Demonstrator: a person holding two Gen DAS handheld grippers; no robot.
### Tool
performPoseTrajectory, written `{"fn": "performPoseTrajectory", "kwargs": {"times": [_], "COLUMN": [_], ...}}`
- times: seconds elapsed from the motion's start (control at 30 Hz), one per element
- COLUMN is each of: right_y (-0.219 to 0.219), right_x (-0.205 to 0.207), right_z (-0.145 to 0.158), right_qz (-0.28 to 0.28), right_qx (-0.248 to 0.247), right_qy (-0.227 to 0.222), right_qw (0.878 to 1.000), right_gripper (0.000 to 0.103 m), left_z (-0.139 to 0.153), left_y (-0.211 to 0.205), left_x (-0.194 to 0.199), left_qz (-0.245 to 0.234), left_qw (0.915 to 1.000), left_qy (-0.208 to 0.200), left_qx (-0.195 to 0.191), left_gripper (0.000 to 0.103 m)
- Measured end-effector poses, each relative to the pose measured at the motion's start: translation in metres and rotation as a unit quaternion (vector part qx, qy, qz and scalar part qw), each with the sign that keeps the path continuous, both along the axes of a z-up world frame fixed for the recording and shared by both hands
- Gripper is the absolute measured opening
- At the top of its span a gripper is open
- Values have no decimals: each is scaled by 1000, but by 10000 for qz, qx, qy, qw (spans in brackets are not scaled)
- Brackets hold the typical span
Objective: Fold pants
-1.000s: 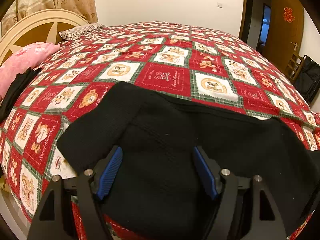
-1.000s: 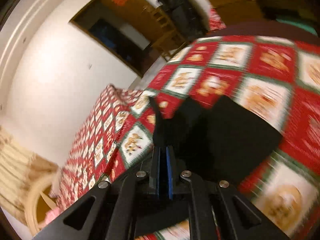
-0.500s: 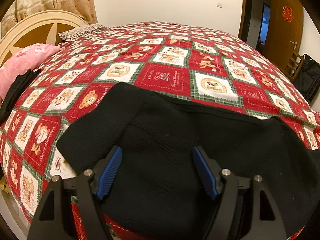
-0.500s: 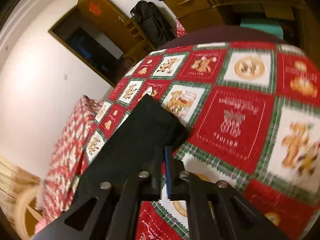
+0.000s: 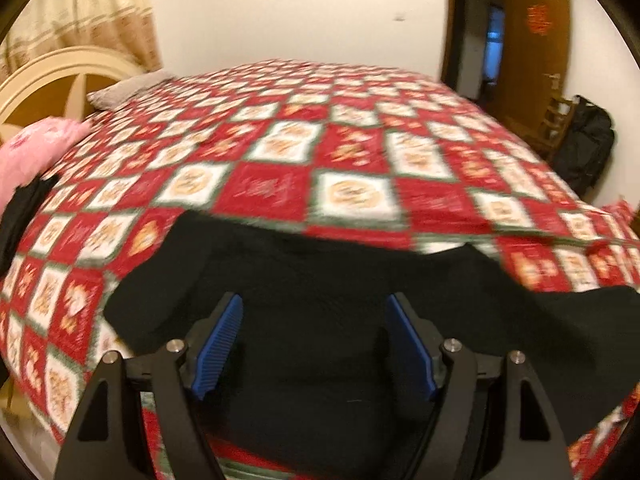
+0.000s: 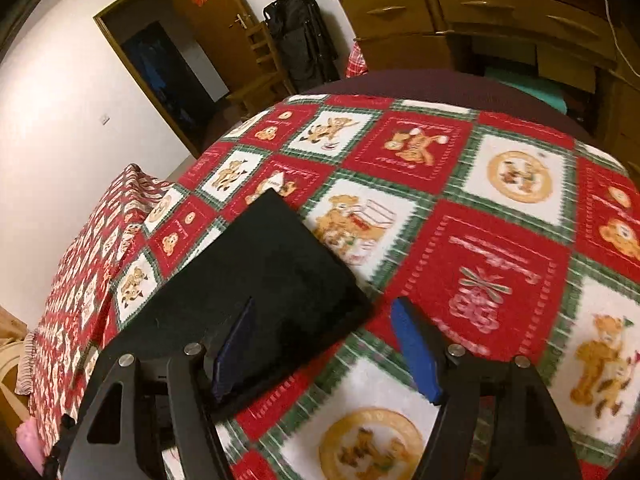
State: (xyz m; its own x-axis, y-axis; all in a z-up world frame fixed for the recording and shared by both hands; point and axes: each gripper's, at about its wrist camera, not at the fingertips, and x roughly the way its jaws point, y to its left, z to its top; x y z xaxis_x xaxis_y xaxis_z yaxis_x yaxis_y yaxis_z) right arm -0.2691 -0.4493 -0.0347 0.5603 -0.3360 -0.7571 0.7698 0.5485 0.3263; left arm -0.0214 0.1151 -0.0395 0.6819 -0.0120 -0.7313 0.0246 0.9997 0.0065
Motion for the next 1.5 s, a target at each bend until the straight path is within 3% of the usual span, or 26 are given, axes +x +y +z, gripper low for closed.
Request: {"fn": "performPoseTrajectory", "kwargs": {"times": [0.03, 0.07, 0.1, 0.13, 0.17, 0.23, 0.37, 0.47, 0.53, 0.6, 0.67, 0.73, 0.83, 0.93, 1.0, 1.13, 1.23, 1.3, 1.47, 1.5], "right_y": [3, 6, 8, 7, 5, 2, 4, 2, 1, -5, -8, -7, -12, 5, 32, 94, 154, 205, 289, 297], "right_x": [7, 16, 19, 22, 22, 16, 2, 2, 1, -1, -6, -4, -13, -17, 2, 78, 146, 192, 255, 260], "right_z": [0, 0, -1, -2, -1, 8, 36, 29, 14, -1, 3, 2, 7, 37, 60, 70, 55, 39, 1, -3], "right_qz": [89, 258, 328, 411, 447, 524, 562, 588, 559, 508, 476, 510, 168, -49, 490, 2496, 3957, 4915, 6254, 6394], "right_qx": [-60, -146, -173, -105, -31, -5, -611, -632, -529, -264, -197, -274, -131, -807, -1417, -1195, -798, -855, -1041, -1084], "right_qy": [110, 321, 404, 407, 344, 80, -263, 49, 289, 330, 92, 89, -15, -233, -366, -688, -609, -351, 176, 260], "right_qw": [9999, 9990, 9985, 9983, 9984, 9986, 9962, 9963, 9966, 9978, 9986, 9983, 9998, 9965, 9880, 9585, 9129, 8660, 7731, 7607], "right_gripper": [59, 38, 26, 16, 13, 12, 11, 11, 11, 11, 12, 18, 20, 20, 20, 20, 20, 20, 20, 20], "left_z": [2, 4, 5, 6, 6, 4, 1, -2, -7, -17, -25, -29, -32, -24, -6, 22, 21, 11, -22, -27], "left_y": [-8, -16, -22, -29, -33, -42, -57, -71, -82, -86, -81, -67, -45, -30, -18, 10, 42, 61, 102, 104], "left_x": [0, 0, 1, 1, 1, -1, -5, 1, 10, 25, 36, 46, 59, 63, 53, 33, 25, 23, 14, 13], "left_qz": [-135, -229, -288, -347, -384, -509, -748, -952, -977, -890, -701, -419, 18, 25, 113, 157, 752, 1142, 1736, 1778], "left_qw": [9999, 9997, 9995, 9993, 9992, 9986, 9970, 9951, 9950, 9951, 9961, 9979, 9985, 9961, 9968, 9985, 9957, 9916, 9843, 9832], "left_qy": [-3, 5, 20, 35, 47, 89, 149, 186, 189, 393, 491, 496, 499, 613, 372, -224, -521, -436, 141, 211], "left_qx": [-57, -100, -126, -135, -130, -135, -115, -166, 13, 198, 203, -4, -215, -635, -703, -477, 150, 412, 295, 348], "left_gripper": [77, 77, 77, 77, 77, 77, 77, 77, 77, 78, 80, 89, 89, 89, 88, 88, 88, 88, 87, 87]}}
